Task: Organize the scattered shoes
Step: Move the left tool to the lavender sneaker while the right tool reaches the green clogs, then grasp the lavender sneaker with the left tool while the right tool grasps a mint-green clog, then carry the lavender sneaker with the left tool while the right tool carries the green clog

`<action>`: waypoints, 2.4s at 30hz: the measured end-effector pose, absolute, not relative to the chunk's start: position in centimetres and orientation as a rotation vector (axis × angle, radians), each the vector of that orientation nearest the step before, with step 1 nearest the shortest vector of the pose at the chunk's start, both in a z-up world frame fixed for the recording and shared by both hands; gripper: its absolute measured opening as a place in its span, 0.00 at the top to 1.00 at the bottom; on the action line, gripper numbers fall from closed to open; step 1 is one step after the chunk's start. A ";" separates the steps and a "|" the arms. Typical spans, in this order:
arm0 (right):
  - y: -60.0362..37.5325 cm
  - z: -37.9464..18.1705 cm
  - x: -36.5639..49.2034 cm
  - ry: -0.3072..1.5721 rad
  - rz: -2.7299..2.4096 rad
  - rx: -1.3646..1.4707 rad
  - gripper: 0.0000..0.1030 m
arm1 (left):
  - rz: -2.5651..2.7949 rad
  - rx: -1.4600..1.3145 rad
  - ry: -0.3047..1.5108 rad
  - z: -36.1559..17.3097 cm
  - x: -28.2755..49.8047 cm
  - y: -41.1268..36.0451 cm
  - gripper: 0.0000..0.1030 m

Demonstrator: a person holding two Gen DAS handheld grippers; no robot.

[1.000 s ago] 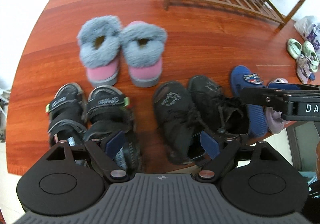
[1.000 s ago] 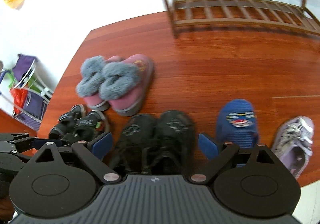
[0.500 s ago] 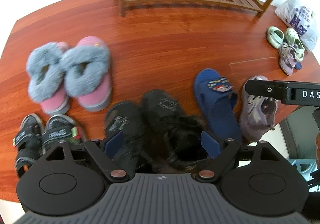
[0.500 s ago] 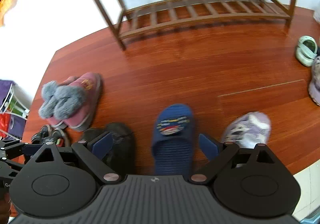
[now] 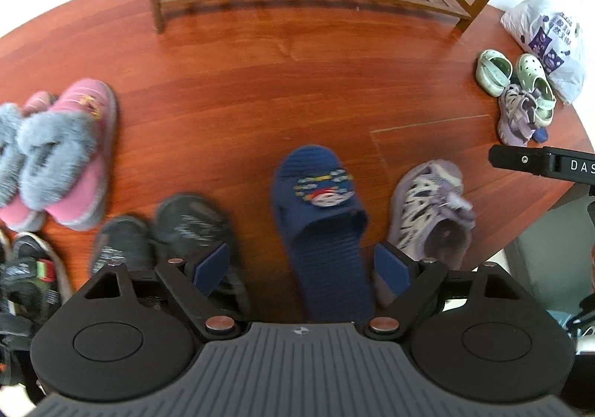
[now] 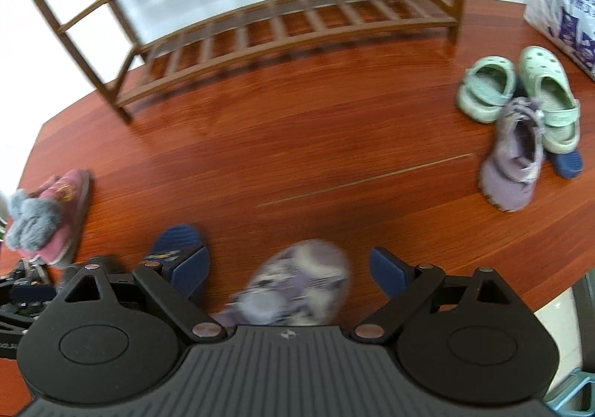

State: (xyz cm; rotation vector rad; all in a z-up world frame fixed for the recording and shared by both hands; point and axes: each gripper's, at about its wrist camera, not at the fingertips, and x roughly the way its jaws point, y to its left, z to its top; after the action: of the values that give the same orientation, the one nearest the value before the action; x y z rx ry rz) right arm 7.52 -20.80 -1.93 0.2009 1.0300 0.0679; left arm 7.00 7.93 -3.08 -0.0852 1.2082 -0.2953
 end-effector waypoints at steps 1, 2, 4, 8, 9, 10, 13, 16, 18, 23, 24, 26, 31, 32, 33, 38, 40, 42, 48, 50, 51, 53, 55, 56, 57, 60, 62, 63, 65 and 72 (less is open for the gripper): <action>-22.0 -2.0 7.8 1.031 0.060 0.198 0.07 | -0.308 -0.085 1.211 -3.1 7.0 7.0 0.16; -23.2 -2.0 8.1 1.031 0.053 0.195 0.07 | -0.324 -0.079 1.215 -3.2 7.0 6.0 0.16; -25.2 -2.1 8.5 1.031 0.041 0.193 0.07 | -0.360 -0.067 1.224 -3.4 7.0 4.0 0.14; -29.7 -2.4 9.7 1.029 0.014 0.186 0.07 | -0.419 -0.050 1.230 -3.6 6.7 1.1 0.12; -30.9 -2.5 10.0 1.028 0.007 0.181 0.07 | -0.442 -0.045 1.236 -3.9 6.7 -0.1 0.11; -31.8 -2.6 10.2 1.027 0.003 0.178 0.07 | -0.455 -0.038 1.243 -4.1 6.6 -0.7 0.11; -34.5 -2.9 10.8 1.023 -0.014 0.174 0.07 | -0.492 -0.004 1.257 -5.3 6.5 -3.9 0.11; -36.9 -3.1 11.2 1.019 -0.029 0.170 0.07 | -0.477 0.024 1.270 -6.6 6.6 -5.7 0.11; -38.6 -3.1 11.6 1.009 -0.043 0.164 0.07 | -0.480 0.029 1.273 -7.2 6.8 -6.3 0.11; -42.1 -2.8 12.6 0.979 -0.077 0.139 0.07 | -0.439 0.091 1.271 -9.0 7.3 -8.0 0.11; -42.8 -2.8 12.9 0.972 -0.085 0.133 0.07 | -0.435 0.102 1.271 -9.3 7.4 -8.2 0.11; -44.4 -2.7 13.6 0.955 -0.101 0.125 0.07 | -0.428 0.125 1.270 -9.9 7.6 -8.5 0.11; -47.4 -3.0 16.2 0.917 -0.152 0.080 0.07 | -0.410 0.133 1.275 -11.0 8.0 -8.5 0.12; -47.8 -3.1 16.8 0.914 -0.159 0.070 0.07 | -0.406 0.132 1.277 -11.2 8.1 -8.5 0.12; -48.3 -3.3 17.4 0.910 -0.166 0.059 0.07 | -0.401 0.124 1.279 -11.3 8.3 -8.4 0.13; -49.9 -4.9 20.8 0.928 -0.197 0.012 0.07 | -0.353 0.137 1.273 -11.8 8.7 -8.7 0.23; -50.3 -5.6 22.0 0.936 -0.209 -0.006 0.07 | -0.342 0.144 1.269 -11.8 8.7 -8.7 0.23; -50.7 -6.2 22.7 0.945 -0.219 -0.018 0.07 | -0.317 0.125 1.269 -11.8 8.6 -8.7 0.25; -51.2 -7.8 24.0 0.964 -0.214 -0.034 0.07 | -0.223 0.054 1.276 -11.7 8.3 -9.8 0.27; -51.3 -8.0 24.2 0.961 -0.208 -0.034 0.07 | -0.202 0.038 1.276 -11.7 8.3 -10.7 0.27; -51.4 -8.1 24.2 0.961 -0.206 -0.032 0.07 | -0.193 0.030 1.276 -11.7 8.3 -11.2 0.27; -51.5 -8.0 24.3 0.960 -0.199 -0.024 0.11 | -0.188 0.010 1.276 -11.7 8.3 -12.0 0.27; -51.6 -7.9 24.4 0.958 -0.184 -0.005 0.16 | -0.183 -0.003 1.276 -11.7 8.4 -12.9 0.27; -51.6 -7.8 24.3 0.956 -0.182 -0.005 0.17 | -0.181 -0.007 1.277 -11.7 8.4 -13.2 0.27; -51.6 -7.7 24.3 0.955 -0.179 -0.006 0.18 | -0.178 -0.012 1.278 -11.7 8.5 -13.5 0.27; -51.8 -7.4 24.1 0.949 -0.169 0.004 0.21 | -0.171 -0.032 1.281 -11.7 8.7 -14.5 0.27; -52.0 -7.0 23.8 0.943 -0.159 0.016 0.29 | -0.157 -0.034 1.282 -11.6 8.8 -15.3 0.26; -52.0 -6.8 23.7 0.941 -0.155 0.018 0.29 | -0.154 -0.037 1.283 -11.7 8.9 -15.5 0.27; -52.3 -6.2 23.3 0.940 -0.136 0.038 0.29 | -0.148 -0.043 1.284 -11.7 9.0 -15.8 0.26; -52.7 -4.4 20.9 0.929 -0.074 0.099 0.30 | -0.152 -0.098 1.309 -11.7 9.5 -17.2 0.26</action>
State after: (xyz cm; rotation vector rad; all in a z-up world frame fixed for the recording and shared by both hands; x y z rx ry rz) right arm 20.93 -52.73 -4.37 0.0995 0.9287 -0.0742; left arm 9.46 -17.23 -11.68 -0.0980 1.3093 -0.1516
